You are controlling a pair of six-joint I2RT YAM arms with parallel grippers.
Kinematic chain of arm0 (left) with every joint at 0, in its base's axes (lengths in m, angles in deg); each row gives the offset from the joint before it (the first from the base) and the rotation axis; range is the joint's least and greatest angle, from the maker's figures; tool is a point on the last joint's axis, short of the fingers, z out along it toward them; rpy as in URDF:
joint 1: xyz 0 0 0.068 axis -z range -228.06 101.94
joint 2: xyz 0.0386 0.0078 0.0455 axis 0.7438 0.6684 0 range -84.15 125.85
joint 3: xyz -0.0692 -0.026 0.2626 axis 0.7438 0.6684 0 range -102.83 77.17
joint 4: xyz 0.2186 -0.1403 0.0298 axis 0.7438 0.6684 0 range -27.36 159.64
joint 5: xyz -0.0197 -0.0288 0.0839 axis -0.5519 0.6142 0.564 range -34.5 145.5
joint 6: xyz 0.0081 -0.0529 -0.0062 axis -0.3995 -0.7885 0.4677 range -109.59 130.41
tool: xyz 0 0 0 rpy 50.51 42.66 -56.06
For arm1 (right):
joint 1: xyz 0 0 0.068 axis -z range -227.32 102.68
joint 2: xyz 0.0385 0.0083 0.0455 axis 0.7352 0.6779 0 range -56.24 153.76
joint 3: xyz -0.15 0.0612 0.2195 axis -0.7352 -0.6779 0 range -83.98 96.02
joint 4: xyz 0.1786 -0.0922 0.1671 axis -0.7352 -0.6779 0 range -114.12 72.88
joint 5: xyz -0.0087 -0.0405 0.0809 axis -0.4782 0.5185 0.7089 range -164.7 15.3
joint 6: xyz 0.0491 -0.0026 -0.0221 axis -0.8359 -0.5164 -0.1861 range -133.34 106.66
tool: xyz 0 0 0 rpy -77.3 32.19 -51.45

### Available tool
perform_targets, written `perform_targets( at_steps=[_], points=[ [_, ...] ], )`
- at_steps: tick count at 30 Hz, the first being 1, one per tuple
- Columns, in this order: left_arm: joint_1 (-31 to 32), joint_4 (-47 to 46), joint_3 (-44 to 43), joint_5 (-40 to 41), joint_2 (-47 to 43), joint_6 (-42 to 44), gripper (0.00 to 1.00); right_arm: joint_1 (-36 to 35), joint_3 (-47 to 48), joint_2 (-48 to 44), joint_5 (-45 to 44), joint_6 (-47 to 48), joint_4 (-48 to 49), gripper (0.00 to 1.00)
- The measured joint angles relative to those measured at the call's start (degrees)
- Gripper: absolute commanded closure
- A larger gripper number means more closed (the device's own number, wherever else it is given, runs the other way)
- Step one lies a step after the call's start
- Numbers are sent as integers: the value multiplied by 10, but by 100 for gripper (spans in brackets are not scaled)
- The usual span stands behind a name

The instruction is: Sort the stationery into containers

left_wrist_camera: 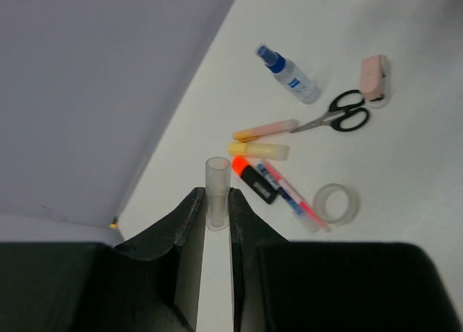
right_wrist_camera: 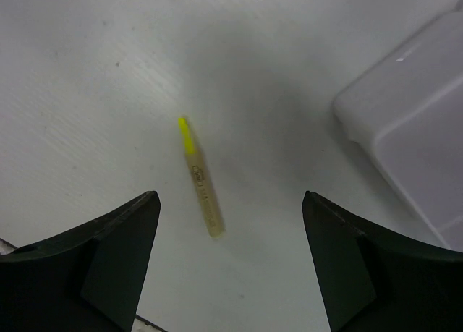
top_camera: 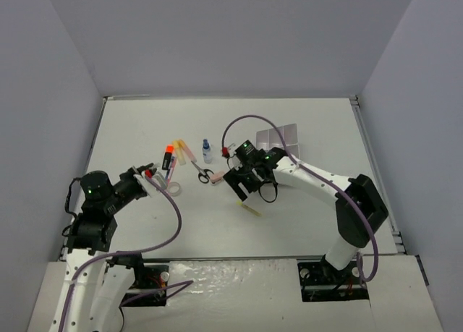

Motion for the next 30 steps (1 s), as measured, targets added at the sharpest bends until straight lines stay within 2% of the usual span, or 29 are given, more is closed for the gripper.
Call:
perform_targets(
  at_steps=[5,9,15,18,21,23,25,27,30],
  points=[
    [0,-69,78,18,-55,87,100,-30,0,48,16,44,-21,26],
    [0,-107,75,44,-37,104,100,-28,0,58,14,53,-26,32],
    [0,-147,67,68,-9,121,100,-27,-6,107,16,63,-27,32],
    [0,-152,66,71,-6,130,100,-27,-6,122,20,68,-31,37],
    [0,-154,53,79,2,132,100,-27,-6,123,21,68,-30,49],
    [0,-162,41,83,10,132,100,-27,-6,123,20,65,-29,60],
    [0,-171,33,86,15,132,100,-27,-6,124,19,63,-27,85],
    [0,-178,31,87,16,132,100,-28,-6,124,19,61,-26,97],
    [0,-180,31,85,12,142,100,-28,-6,123,16,60,-26,100]
  ],
)
